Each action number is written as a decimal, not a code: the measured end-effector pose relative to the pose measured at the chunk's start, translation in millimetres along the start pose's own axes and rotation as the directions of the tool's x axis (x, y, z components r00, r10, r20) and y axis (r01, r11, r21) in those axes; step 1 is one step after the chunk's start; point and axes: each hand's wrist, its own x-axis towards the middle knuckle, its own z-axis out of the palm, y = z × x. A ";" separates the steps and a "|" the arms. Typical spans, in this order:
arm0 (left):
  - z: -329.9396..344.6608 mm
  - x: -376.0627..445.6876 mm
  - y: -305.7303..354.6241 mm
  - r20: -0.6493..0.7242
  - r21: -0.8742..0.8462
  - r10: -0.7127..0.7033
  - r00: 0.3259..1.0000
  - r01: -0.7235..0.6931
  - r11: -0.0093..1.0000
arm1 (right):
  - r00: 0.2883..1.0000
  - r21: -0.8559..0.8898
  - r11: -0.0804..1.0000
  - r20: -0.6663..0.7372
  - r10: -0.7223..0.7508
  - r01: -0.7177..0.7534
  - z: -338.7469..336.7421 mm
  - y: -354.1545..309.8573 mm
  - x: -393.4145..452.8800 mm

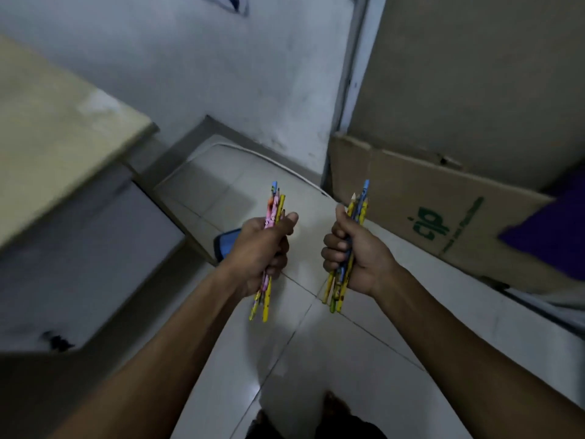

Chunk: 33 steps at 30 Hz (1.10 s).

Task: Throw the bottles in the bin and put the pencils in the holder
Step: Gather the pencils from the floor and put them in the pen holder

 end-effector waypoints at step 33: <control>-355.5 -151.1 340.7 -0.845 -0.406 -0.031 0.535 -0.601 0.688 | 0.934 -0.180 0.982 0.337 0.118 -0.059 575.5 -93.2 1.8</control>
